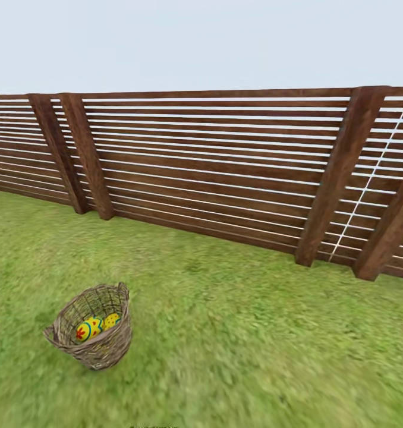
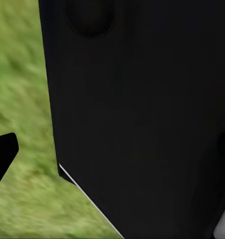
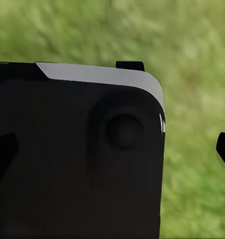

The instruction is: Take the three Easter eggs out of the wicker basket on the lawn in the garden, then place them on the lawn next to a single tree (choose any tree) so that all three eggs are next to the same tree and none are left in the basket.

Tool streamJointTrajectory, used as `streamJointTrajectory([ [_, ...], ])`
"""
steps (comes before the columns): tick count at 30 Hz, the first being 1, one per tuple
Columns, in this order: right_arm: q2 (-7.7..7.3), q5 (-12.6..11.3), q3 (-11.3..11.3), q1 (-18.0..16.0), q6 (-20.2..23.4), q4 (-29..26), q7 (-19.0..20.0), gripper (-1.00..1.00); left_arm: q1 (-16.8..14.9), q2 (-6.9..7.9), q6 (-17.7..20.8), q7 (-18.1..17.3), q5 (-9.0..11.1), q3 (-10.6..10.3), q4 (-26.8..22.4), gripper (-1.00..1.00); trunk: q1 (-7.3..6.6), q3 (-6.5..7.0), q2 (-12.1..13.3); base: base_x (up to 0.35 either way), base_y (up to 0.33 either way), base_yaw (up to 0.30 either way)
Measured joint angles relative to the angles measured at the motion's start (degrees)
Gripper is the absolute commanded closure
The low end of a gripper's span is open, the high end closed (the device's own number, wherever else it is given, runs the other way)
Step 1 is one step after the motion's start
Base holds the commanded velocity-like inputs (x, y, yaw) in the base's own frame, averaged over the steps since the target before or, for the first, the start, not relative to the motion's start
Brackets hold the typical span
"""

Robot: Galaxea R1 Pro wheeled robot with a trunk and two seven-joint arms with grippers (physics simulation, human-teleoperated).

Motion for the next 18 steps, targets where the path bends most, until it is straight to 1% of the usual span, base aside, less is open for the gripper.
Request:
streamJointTrajectory([
  [18,0.00,0.00,-0.03,0.00,0.00,0.00,0.00,-1.00,0.00,0.02,0.00,0.00,0.00,0.00,0.00,-1.00,0.00,0.00,0.00,0.000,0.000,0.296],
])
